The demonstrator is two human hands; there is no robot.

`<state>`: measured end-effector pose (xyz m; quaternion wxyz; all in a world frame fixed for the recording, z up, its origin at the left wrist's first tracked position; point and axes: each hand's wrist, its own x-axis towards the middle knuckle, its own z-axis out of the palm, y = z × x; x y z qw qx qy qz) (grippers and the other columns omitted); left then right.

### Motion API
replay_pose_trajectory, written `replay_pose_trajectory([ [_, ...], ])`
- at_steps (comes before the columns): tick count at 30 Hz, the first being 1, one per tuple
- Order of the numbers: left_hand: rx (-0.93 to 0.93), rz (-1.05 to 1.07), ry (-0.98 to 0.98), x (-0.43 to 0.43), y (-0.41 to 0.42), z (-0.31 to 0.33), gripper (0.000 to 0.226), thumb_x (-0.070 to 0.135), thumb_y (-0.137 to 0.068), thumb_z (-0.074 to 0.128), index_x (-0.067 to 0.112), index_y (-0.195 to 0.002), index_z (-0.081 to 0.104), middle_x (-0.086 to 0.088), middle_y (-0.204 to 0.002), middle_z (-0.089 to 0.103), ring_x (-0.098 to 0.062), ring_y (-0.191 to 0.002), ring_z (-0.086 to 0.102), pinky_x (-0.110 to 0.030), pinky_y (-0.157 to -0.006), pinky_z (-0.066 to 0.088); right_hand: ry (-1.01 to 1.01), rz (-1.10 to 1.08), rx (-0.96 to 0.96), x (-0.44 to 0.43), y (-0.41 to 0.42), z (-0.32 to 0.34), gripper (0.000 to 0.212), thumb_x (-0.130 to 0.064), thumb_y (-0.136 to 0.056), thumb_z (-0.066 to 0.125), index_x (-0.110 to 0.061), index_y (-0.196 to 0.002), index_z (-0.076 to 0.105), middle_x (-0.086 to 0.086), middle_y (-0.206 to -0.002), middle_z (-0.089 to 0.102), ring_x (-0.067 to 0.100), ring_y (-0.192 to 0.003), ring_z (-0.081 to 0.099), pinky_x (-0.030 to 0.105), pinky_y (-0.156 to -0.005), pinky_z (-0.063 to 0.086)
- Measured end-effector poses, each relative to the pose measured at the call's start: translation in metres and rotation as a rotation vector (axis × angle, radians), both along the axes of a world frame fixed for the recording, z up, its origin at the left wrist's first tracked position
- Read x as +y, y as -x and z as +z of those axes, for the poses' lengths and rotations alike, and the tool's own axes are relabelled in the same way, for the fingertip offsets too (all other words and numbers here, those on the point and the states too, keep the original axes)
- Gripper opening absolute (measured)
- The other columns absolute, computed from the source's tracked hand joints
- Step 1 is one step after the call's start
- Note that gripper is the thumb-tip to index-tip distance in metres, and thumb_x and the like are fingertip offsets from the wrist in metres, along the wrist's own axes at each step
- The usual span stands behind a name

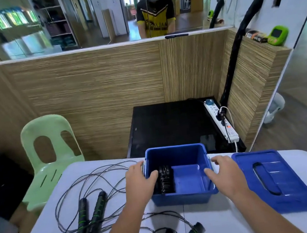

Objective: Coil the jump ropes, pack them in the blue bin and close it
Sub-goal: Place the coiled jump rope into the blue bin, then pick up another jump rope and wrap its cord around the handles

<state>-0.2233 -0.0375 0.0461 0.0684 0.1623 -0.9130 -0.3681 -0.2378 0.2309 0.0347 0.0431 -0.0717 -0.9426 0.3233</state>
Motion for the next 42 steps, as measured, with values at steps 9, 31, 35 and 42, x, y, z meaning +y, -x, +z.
replay_pose_trajectory([
  [9, 0.178, -0.013, -0.036, 0.005, -0.034, 0.025, 0.044, 0.037, -0.089, 0.073, 0.019, -0.128, 0.065, -0.001, -0.124, 0.062, -0.020, -0.122, 0.053, -0.036, -0.104, 0.044, 0.034, 0.149, 0.121, -0.021, -0.004, 0.023, 0.043, -0.035, -0.088, 0.073, -0.018, -0.126, 0.064, 0.003, -0.119, 0.061, 0.022, -0.110, 0.061, 0.036, -0.089, 0.049],
  [31, 0.239, -0.113, -0.174, -0.082, -0.228, 0.019, 0.041, 0.040, -0.090, 0.073, 0.032, -0.129, 0.062, 0.016, -0.126, 0.056, 0.003, -0.119, 0.044, 0.002, -0.091, 0.028, 0.107, 0.251, 0.153, -0.159, -0.191, 0.034, 0.040, -0.036, -0.087, 0.074, -0.021, -0.123, 0.064, -0.012, -0.110, 0.054, 0.010, -0.106, 0.059, 0.027, -0.090, 0.048],
  [35, 0.258, -0.073, -0.193, -0.111, -0.256, 0.012, 0.038, 0.038, -0.089, 0.073, 0.035, -0.126, 0.062, 0.022, -0.124, 0.056, 0.002, -0.121, 0.046, -0.013, -0.102, 0.035, 0.141, 0.304, 0.103, -0.196, -0.215, 0.029, 0.040, -0.037, -0.087, 0.073, -0.025, -0.123, 0.062, -0.011, -0.114, 0.056, 0.010, -0.106, 0.057, 0.027, -0.089, 0.046],
  [42, 0.185, 0.092, -0.146, -0.158, -0.290, -0.010, 0.037, 0.040, -0.084, 0.070, 0.036, -0.121, 0.062, 0.014, -0.107, 0.061, -0.014, -0.104, 0.057, -0.034, -0.092, 0.050, 0.120, 0.452, 0.032, -0.251, -0.239, 0.012, 0.037, -0.043, -0.089, 0.069, -0.029, -0.123, 0.060, -0.014, -0.113, 0.056, 0.009, -0.109, 0.056, 0.031, -0.095, 0.049],
])
